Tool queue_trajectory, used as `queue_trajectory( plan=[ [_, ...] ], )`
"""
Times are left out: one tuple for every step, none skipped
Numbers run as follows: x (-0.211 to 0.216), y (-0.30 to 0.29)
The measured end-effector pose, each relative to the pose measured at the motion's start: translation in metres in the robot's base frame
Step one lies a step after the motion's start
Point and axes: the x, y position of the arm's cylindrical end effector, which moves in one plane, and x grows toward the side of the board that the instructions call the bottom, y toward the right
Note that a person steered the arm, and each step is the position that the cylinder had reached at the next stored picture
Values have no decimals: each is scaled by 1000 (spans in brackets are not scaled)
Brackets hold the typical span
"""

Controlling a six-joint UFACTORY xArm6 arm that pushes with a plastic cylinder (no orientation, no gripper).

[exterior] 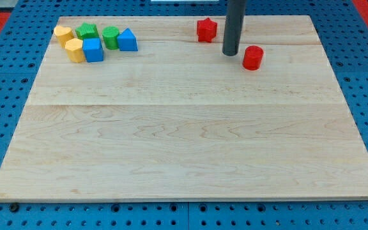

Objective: Place the blue triangle diagonally bottom left of the red star

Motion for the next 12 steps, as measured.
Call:
queue_trajectory(
  plan=[
    [6, -53],
    [-12, -84],
    [-29, -143],
    [-39, -196],
    [-86, -193],
    [-82, -228],
    [-63, -194],
    [-59, -181],
    [-83, -233],
    [-56, -253],
    [-51, -204],
    [-65, -219]
  ],
)
